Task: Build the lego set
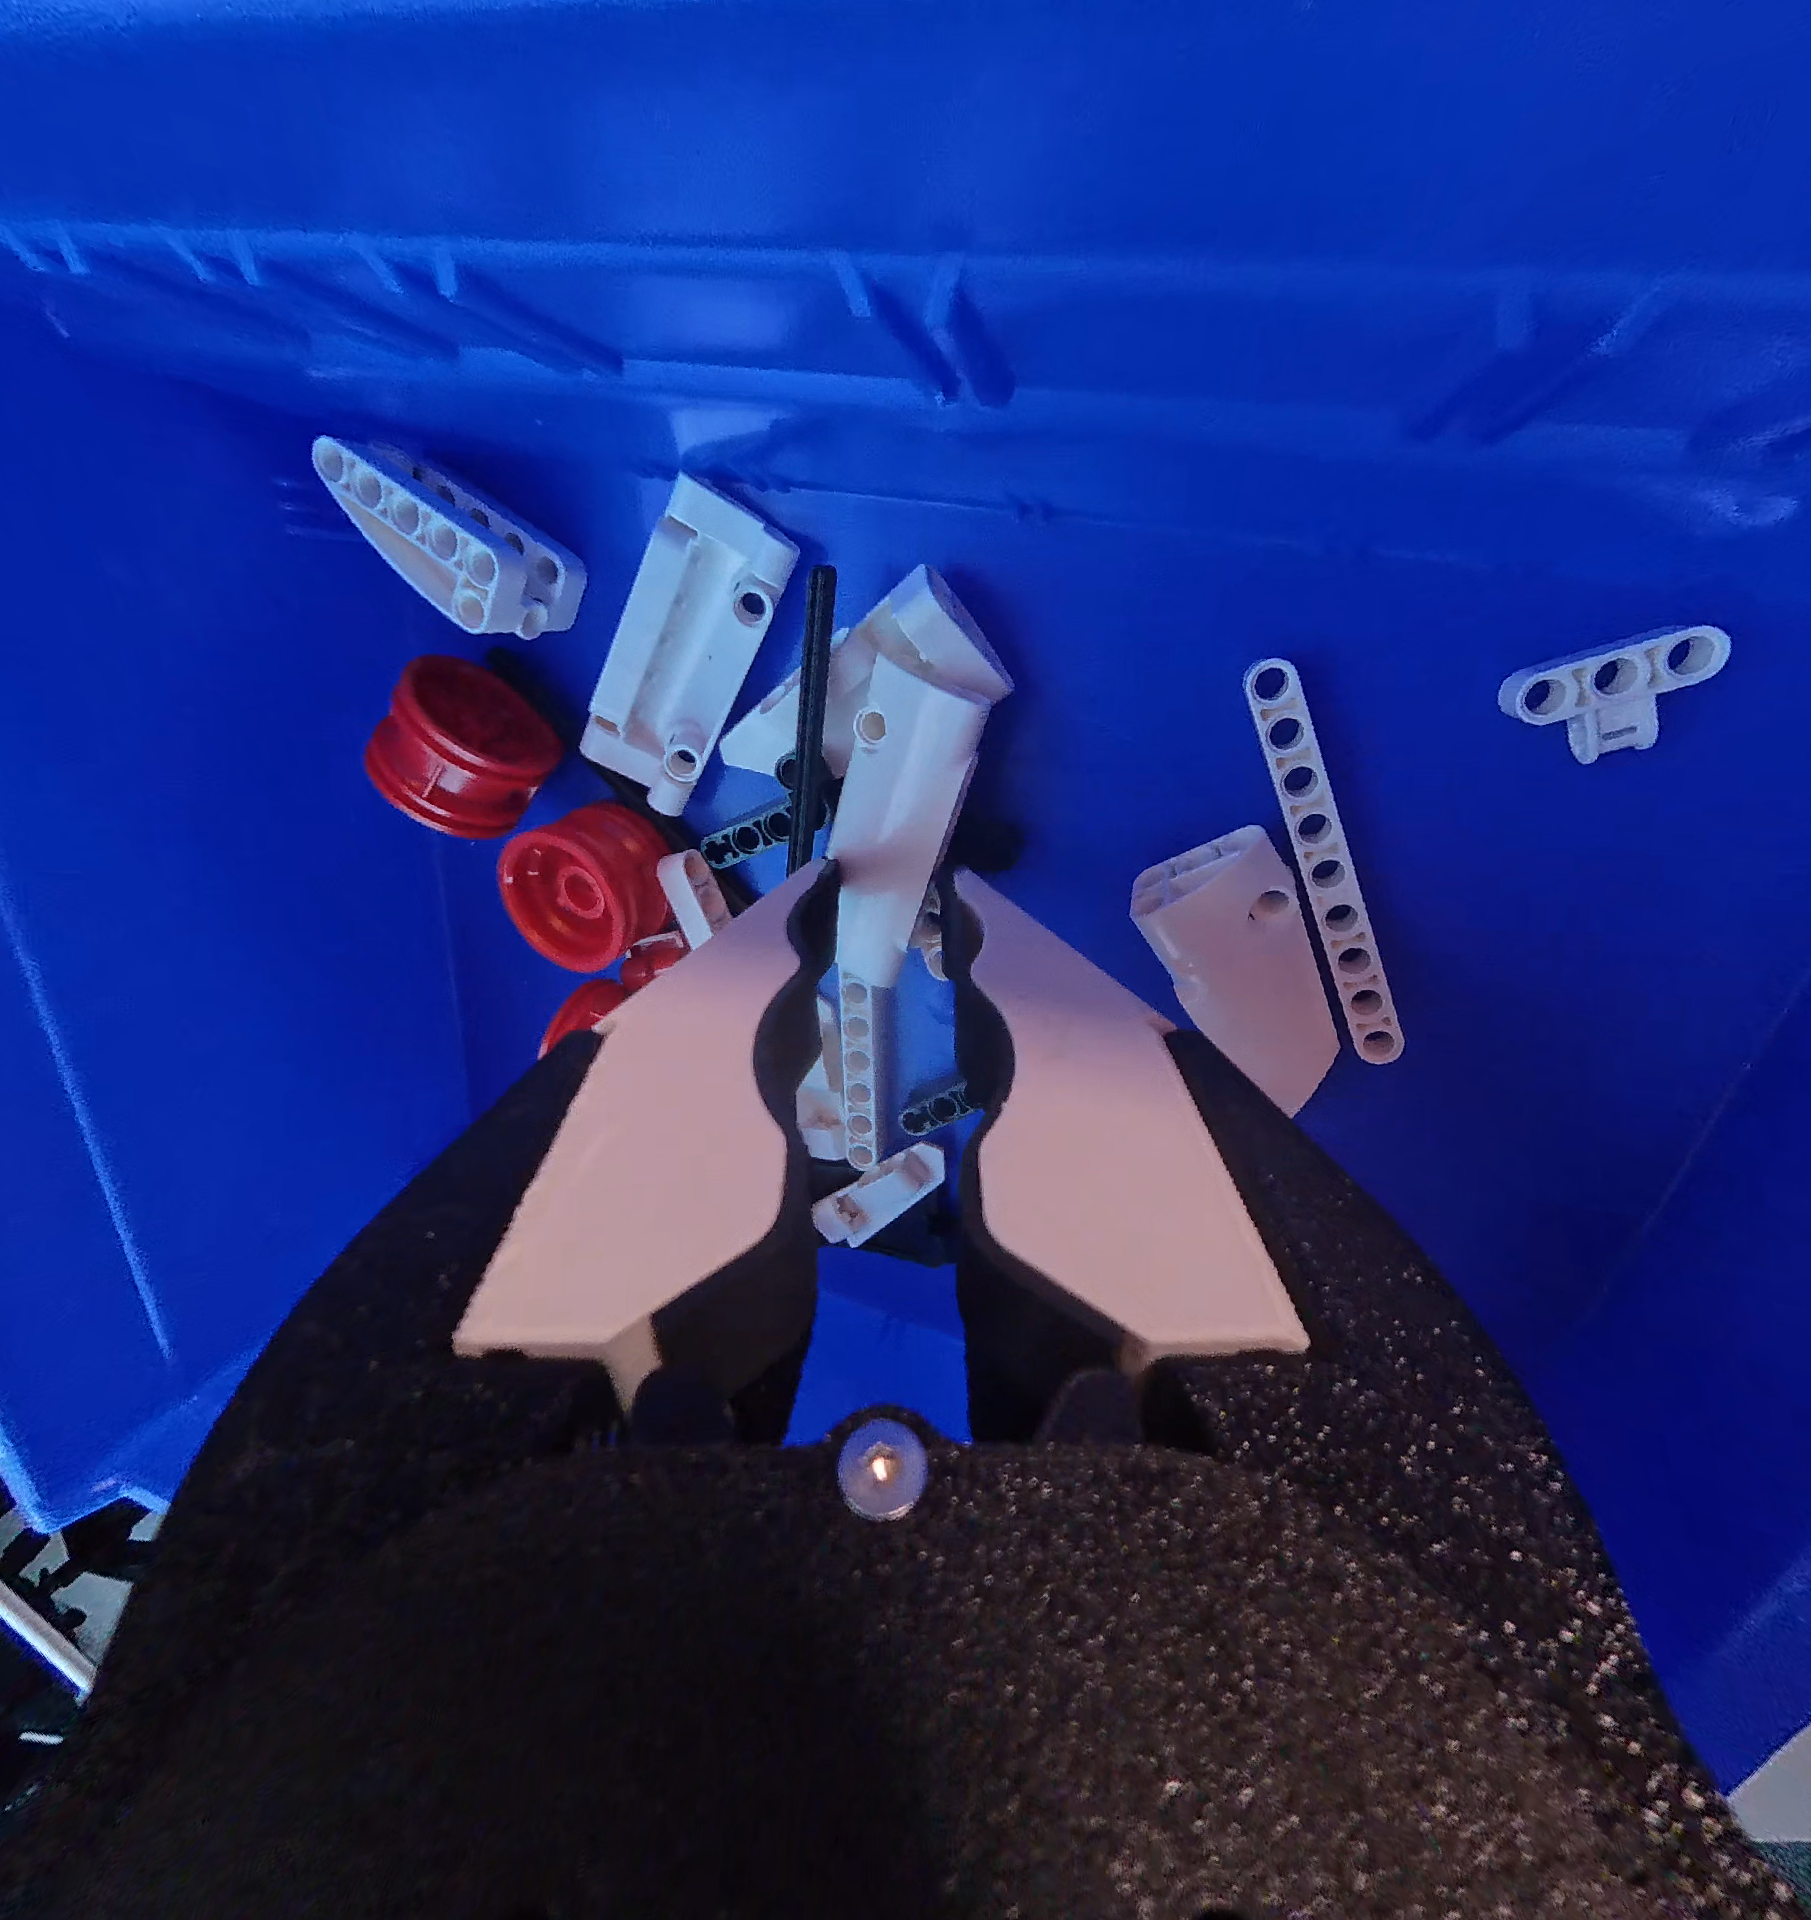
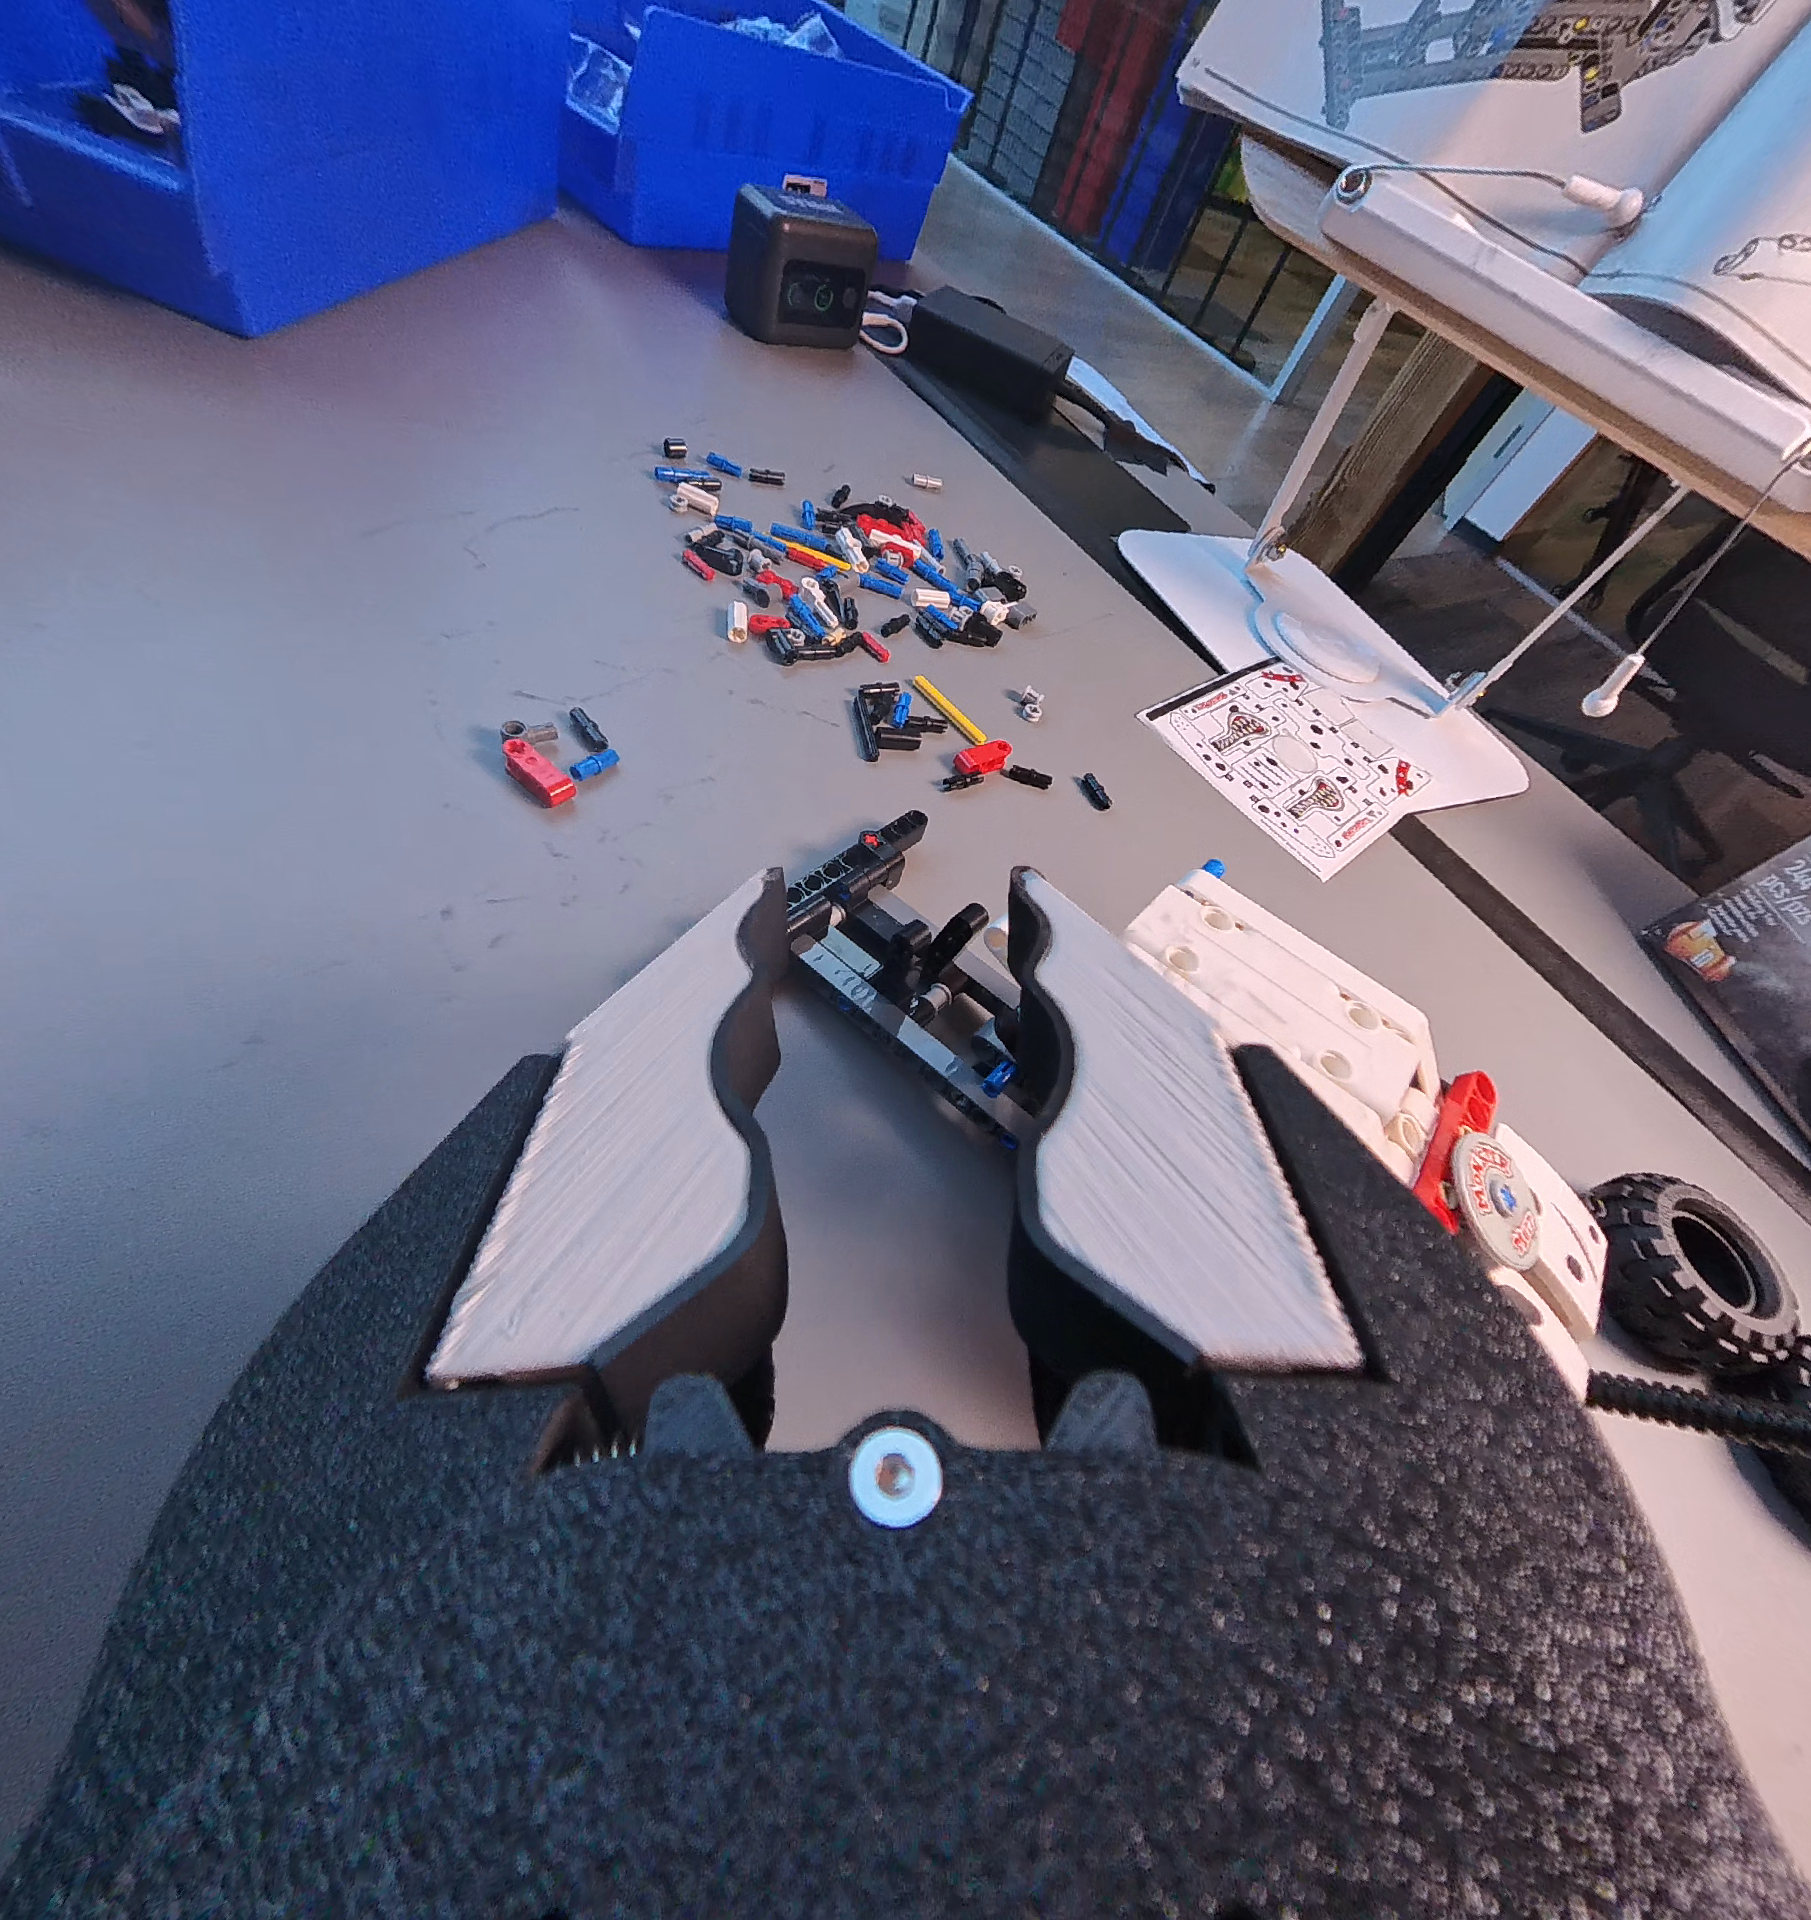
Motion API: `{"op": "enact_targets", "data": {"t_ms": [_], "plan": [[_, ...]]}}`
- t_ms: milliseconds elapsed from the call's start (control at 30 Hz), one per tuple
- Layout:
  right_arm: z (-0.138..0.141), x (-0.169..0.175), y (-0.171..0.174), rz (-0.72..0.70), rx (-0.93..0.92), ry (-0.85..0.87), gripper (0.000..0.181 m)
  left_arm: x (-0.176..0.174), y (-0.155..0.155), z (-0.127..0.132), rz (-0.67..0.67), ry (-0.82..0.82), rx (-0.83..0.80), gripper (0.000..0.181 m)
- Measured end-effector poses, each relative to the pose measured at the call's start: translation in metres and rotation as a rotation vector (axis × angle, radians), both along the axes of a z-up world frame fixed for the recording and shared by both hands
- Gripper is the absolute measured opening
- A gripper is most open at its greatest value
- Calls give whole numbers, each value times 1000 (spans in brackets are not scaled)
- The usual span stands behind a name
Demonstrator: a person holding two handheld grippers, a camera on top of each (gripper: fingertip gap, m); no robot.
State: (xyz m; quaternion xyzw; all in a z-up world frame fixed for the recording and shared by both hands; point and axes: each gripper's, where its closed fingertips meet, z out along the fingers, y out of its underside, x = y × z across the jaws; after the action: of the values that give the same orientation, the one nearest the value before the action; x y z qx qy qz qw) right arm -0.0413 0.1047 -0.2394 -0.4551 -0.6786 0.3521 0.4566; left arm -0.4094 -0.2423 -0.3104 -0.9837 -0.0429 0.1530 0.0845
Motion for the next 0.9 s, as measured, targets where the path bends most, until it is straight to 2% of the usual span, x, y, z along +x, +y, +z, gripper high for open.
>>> {"op": "enact_targets", "data": {"t_ms": [167, 300, 333, 367, 667, 767, 900], "plan": [[0, 0, 2, -6, 1, 2, 42, 0, 1, 4, -4, 12, 17, 19], [-1, 0, 2, -6, 6, -1, 42, -1, 0, 17, -7, 46, 42, 18], [0, 0, 1, -6, 7, -1, 42, -1, 0, 23, -4, 60, 56, 18], [0, 1, 1, -6, 7, 0, 42, -2, 0, 30, -2, 75, 76, 8], [1, 1, -2, 2, 13, 4, 42, 5, 6, 105, 20, 188, 306, 7], [2, 1, -2, 2, 13, 8, 42, 24, 25, 139, -12, 209, 441, 7], [1, 0, -3, 8, 2, 7, 42, 91, 79, 183, -155, 85, 691, 8]]}}
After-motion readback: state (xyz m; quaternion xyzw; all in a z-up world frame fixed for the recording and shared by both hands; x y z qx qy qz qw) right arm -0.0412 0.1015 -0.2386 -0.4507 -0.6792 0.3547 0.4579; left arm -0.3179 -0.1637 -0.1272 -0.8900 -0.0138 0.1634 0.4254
